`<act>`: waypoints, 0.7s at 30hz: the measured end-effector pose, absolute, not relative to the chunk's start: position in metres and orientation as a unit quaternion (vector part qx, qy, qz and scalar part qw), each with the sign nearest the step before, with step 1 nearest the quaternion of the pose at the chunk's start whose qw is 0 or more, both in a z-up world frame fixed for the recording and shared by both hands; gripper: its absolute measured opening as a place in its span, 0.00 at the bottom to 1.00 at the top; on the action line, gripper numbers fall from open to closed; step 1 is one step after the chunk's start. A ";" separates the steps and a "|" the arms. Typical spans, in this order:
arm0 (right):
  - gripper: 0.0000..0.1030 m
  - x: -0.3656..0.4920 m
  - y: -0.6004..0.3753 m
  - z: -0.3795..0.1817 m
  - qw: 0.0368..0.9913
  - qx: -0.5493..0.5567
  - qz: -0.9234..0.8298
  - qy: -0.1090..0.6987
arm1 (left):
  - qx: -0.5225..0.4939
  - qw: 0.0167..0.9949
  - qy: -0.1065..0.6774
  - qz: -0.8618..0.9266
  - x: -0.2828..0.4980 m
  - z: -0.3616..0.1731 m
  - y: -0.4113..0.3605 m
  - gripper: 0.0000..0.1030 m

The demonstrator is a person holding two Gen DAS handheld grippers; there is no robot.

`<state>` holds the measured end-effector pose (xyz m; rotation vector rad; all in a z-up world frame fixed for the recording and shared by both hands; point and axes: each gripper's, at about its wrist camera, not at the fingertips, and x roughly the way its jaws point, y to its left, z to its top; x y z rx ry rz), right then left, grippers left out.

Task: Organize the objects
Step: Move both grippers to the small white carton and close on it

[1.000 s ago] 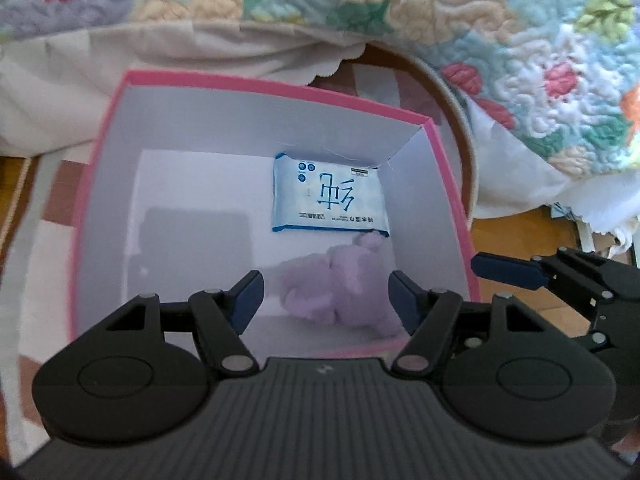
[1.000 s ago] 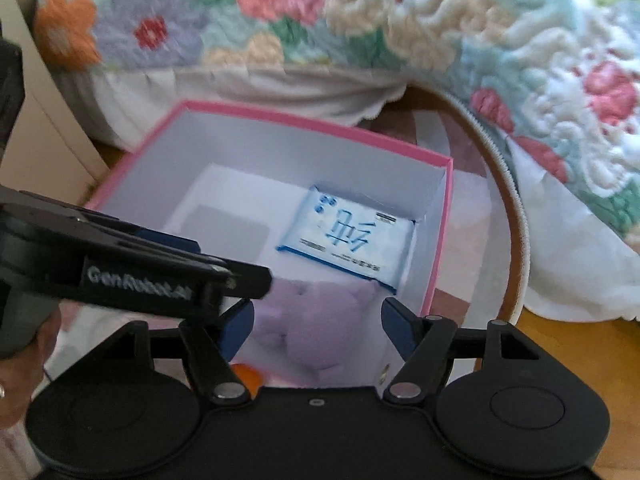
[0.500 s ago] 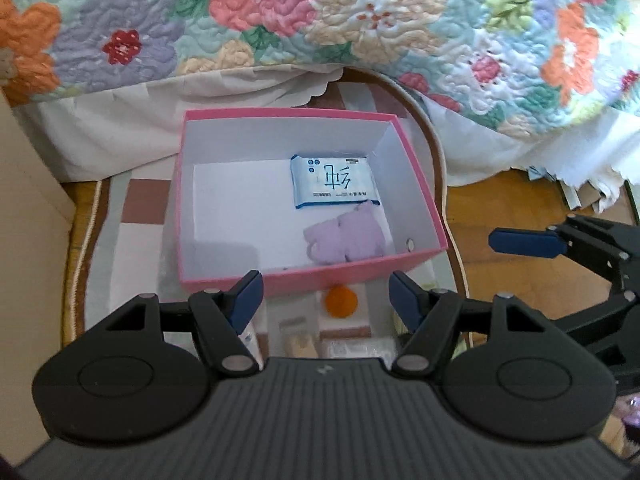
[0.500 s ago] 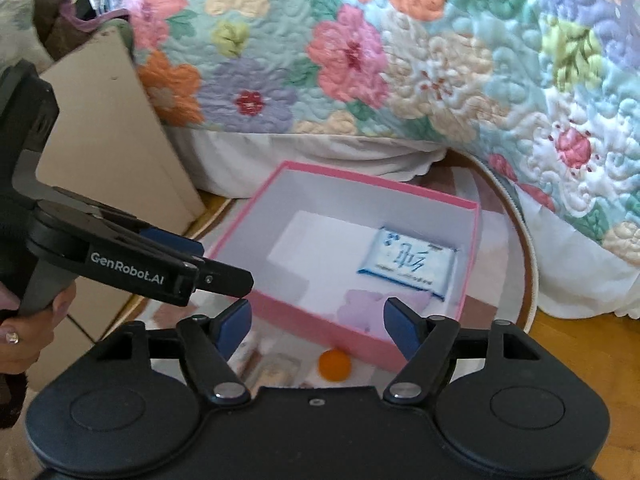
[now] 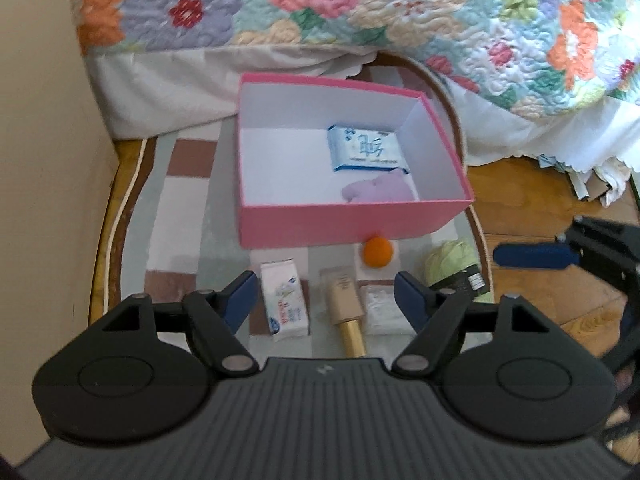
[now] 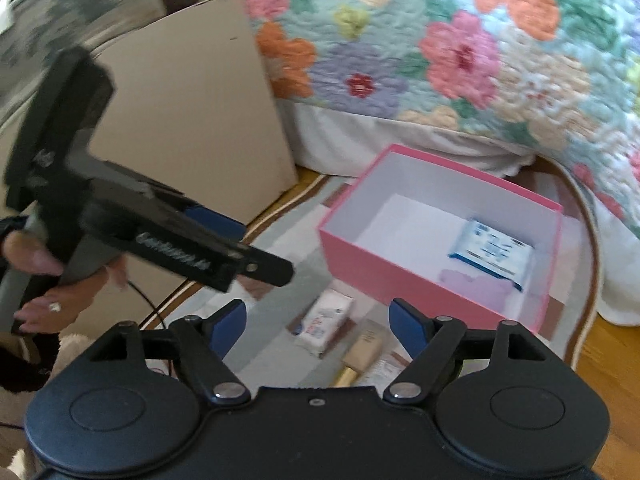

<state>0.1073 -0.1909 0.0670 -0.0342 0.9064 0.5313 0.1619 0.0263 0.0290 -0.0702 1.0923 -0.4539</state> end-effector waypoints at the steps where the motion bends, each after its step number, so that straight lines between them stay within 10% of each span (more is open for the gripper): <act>1: 0.80 0.106 -0.187 0.063 0.864 -0.020 0.259 0.431 | -0.036 0.829 0.517 -0.210 0.164 0.024 0.029 0.72; 21: 0.80 0.117 -0.124 -0.071 0.859 -0.054 0.266 0.434 | -0.111 0.806 0.544 -0.205 0.179 -0.095 0.065 0.70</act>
